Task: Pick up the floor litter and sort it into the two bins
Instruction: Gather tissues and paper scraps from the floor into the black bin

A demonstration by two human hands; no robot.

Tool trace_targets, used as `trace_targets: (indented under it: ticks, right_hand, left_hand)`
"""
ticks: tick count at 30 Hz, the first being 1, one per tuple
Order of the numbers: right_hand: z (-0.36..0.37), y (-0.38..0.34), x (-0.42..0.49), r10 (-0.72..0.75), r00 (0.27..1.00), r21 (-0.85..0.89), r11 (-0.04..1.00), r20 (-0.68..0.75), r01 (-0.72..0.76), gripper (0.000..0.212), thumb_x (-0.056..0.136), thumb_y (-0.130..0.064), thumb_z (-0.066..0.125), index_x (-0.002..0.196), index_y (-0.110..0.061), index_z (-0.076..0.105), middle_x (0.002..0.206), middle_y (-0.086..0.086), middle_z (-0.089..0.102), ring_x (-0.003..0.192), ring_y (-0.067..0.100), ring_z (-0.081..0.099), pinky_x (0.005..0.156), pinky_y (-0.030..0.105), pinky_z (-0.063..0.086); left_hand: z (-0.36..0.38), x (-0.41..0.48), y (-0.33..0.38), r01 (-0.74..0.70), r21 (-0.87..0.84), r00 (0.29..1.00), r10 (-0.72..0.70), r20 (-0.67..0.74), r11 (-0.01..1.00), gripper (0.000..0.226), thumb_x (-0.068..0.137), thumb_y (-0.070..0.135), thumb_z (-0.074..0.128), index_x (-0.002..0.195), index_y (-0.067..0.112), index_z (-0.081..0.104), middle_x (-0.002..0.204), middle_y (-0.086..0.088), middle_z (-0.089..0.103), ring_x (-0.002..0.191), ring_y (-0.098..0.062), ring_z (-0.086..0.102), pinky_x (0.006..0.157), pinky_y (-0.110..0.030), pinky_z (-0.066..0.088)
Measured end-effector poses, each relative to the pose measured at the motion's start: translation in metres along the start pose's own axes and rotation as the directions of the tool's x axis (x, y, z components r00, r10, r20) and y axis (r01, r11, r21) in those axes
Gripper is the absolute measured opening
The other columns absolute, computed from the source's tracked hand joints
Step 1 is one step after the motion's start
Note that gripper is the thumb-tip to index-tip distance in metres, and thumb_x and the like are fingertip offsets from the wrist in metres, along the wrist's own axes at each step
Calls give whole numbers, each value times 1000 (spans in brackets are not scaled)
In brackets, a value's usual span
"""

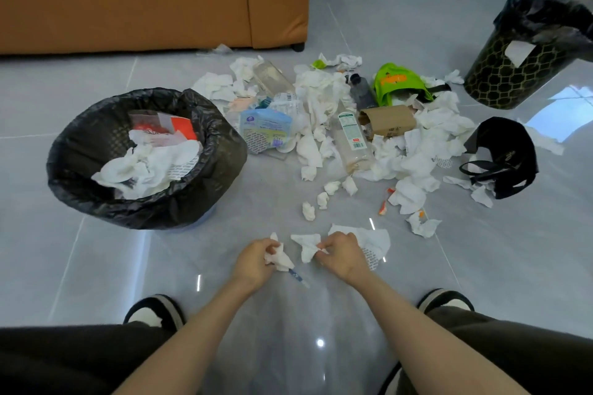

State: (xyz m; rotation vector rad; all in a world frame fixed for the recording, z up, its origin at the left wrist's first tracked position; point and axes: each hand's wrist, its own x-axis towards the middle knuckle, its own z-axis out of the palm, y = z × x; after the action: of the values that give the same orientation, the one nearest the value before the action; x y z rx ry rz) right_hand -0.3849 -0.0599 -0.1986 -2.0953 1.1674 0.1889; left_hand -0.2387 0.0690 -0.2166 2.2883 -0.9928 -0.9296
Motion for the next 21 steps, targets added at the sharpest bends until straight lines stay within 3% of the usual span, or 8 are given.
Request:
trace_targets:
  ticks: [2, 5, 8, 11, 14, 18, 21]
  right_hand:
    - [-9, -12, -3, 11, 998, 112, 994, -67, -3, 16, 82, -32, 64, 68, -26, 69, 78, 2, 64, 95, 28, 56, 82, 29, 35]
    - [-31, -39, -9, 67, 993, 385, 922, -102, -22, 10, 82, -24, 68, 76, -17, 72, 79, -2, 66, 85, 15, 60, 81, 22, 42]
    - [-56, -63, -16, 83, 995, 558, 829, -49, -42, 13, 83, -18, 66, 70, -18, 66, 72, -3, 60, 69, 8, 54, 60, 14, 39]
    - [-81, -83, -21, 105, 994, 691, 720, -23, -60, 7, 85, -18, 64, 78, -15, 64, 79, 3, 62, 71, 13, 56, 64, 20, 42]
    - [-98, -95, -21, 107, 993, 798, 594, 49, -103, 5, 87, -17, 63, 88, -13, 66, 86, 5, 65, 77, 16, 61, 69, 25, 49]
    - [-110, -114, -20, 70, 991, 879, 457, 115, -134, 5, 88, -11, 61, 91, -9, 63, 84, 8, 64, 70, 17, 61, 56, 25, 49]
    - [-117, -130, -19, 26, 990, 912, 388, 138, -137, 5, 89, -7, 58, 93, -7, 61, 82, 7, 65, 71, 15, 62, 50, 19, 53]
  left_hand:
    - [-1, -9, 2, -31, 83, 1000, 31, -2, 996, 53, 75, 10, 73, 124, 18, 57, 125, -4, 47, 116, -24, 50, 98, -20, 34]
    - [2, -19, 1, -80, 232, 997, 77, 22, 970, 60, 77, 18, 70, 133, 27, 47, 146, -2, 26, 128, -24, 37, 103, -19, 26]
    - [4, -27, -4, -105, 332, 994, 95, 46, 937, 56, 83, 19, 62, 135, 30, 43, 145, 2, 28, 120, -24, 41, 101, -25, 32]
    - [5, -33, -6, -134, 451, 991, 126, 50, 882, 43, 89, 16, 53, 130, 24, 42, 136, 1, 38, 117, -23, 43, 96, -30, 38]
    - [9, -37, -11, -89, 429, 996, 87, 23, 899, 35, 93, 16, 46, 127, 22, 41, 129, -2, 45, 114, -23, 46, 91, -31, 38]
    - [13, -44, -20, -30, 337, 999, 20, 35, 941, 30, 92, 10, 46, 122, 15, 49, 125, -8, 46, 112, -23, 49, 90, -27, 38]
    - [5, -43, -12, -7, 163, 1000, 10, -17, 987, 26, 88, 9, 53, 114, 10, 55, 117, -11, 49, 105, -24, 54, 84, -21, 37]
